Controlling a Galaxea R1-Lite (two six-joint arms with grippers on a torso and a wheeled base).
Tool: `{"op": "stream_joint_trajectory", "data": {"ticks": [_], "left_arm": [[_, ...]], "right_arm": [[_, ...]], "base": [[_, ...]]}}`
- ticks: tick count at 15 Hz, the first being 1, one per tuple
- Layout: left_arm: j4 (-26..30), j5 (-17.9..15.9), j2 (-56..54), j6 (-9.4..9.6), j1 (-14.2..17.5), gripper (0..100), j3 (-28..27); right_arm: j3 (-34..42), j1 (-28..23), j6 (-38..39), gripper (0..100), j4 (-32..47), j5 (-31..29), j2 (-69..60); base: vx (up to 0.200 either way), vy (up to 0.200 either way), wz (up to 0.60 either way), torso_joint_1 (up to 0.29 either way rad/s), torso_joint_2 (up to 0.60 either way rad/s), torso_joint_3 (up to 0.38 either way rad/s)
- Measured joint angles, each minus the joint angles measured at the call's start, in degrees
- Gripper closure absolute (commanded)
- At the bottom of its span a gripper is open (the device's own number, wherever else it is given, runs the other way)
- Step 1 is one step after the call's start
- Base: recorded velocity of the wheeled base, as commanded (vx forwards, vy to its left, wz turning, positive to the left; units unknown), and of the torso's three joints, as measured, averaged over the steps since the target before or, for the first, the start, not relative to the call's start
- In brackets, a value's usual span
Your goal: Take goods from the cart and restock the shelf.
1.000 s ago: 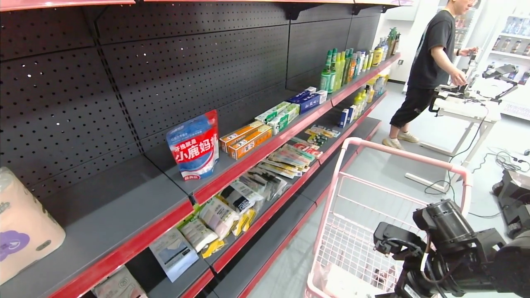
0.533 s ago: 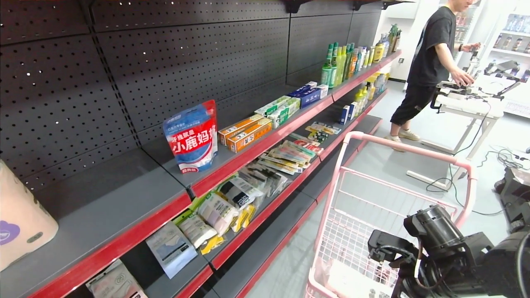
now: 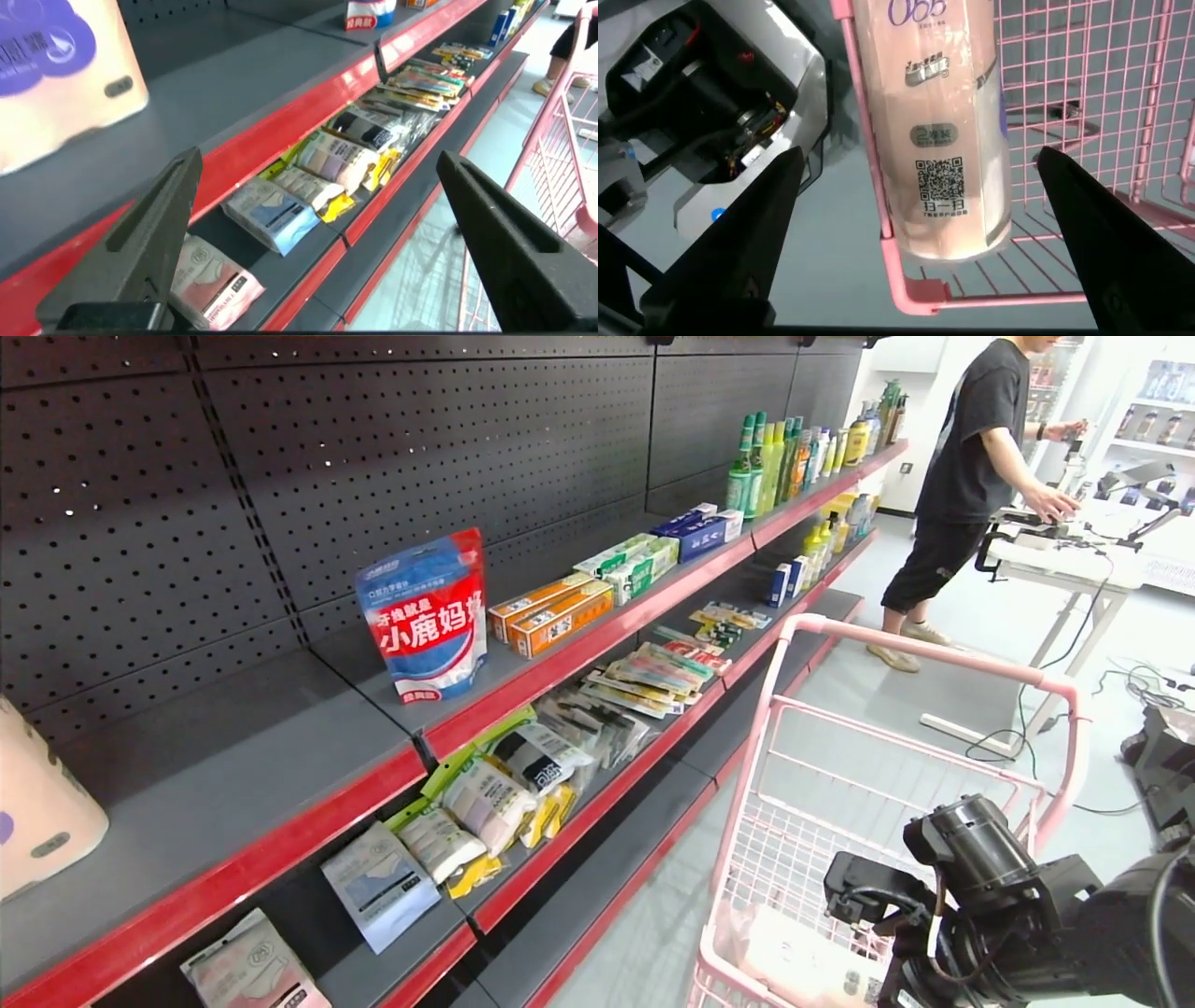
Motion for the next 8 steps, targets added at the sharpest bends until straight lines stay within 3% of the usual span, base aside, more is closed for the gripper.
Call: {"op": "stream_joint_trajectory", "data": {"ticks": [5, 8], "left_arm": [[0.0, 0.0, 0.0, 0.0, 0.0, 0, 0.0], [0.0, 0.0, 0.0, 0.0, 0.0, 0, 0.0]], "right_arm": [[-2.1, -0.1, -1.2, 0, 0.0, 0.0, 0.4], [-5.6, -0.5, -3.0, 0, 0.1, 0.1, 1.9]], "base": [[0.0, 0.0, 0.0, -0.162, 0.36, 0.202], [0.0, 0.0, 0.0, -0.041, 0.1, 0.056]]}}
